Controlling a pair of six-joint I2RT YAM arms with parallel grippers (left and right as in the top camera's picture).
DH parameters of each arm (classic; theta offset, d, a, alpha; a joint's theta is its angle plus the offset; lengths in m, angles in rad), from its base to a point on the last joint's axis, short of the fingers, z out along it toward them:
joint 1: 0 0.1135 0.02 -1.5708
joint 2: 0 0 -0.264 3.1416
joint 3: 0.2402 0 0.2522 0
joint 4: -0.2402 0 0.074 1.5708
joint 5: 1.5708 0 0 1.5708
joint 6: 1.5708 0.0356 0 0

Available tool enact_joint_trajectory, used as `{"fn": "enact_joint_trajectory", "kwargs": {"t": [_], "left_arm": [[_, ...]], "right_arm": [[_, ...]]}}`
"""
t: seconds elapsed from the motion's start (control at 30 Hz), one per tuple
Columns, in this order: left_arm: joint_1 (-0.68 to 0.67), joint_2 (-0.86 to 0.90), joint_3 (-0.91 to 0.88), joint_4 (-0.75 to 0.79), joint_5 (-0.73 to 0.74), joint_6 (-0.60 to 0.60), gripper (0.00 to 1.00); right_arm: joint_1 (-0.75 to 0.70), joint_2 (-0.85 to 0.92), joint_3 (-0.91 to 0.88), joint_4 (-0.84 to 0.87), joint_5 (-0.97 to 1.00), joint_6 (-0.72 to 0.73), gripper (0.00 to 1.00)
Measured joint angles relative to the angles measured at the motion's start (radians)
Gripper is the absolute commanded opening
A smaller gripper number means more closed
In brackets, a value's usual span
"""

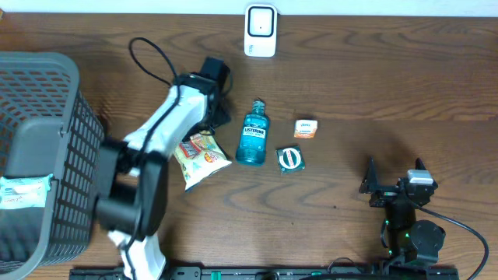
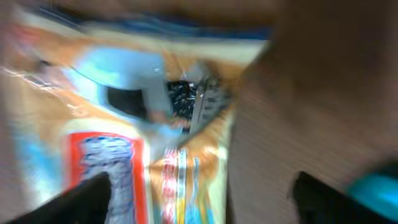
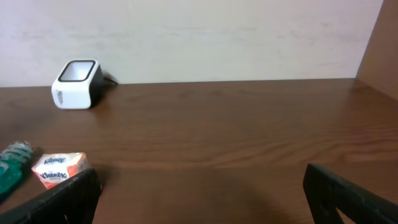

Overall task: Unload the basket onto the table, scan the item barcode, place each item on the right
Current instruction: 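Open the left gripper and withdraw it back to the basket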

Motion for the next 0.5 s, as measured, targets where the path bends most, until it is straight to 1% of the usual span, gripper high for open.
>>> {"fn": "enact_joint_trajectory", "kwargs": {"t": [0.13,0.27,0.37,0.5], "left_arm": [[0.001,-0.266,0.022,0.016,-0.066,0.012,0.98],[0.037,-0.535,0.06,0.023,-0.193,0.013,0.98],[0.135,-0.678,0.071,-0.044,-0.291,0.006,0.98],[0.328,-0.756,0.072,-0.224,-0.374,-0.087,0.98]], "right_arm": [[0.0,0.0,0.0,0.0,0.0,0.0,0.99],[0.0,0.0,0.0,0.0,0.0,0.0,0.99],[0.0,0.0,0.0,0.0,0.0,0.0,0.99],[0.0,0.0,0.0,0.0,0.0,0.0,0.99]]}}
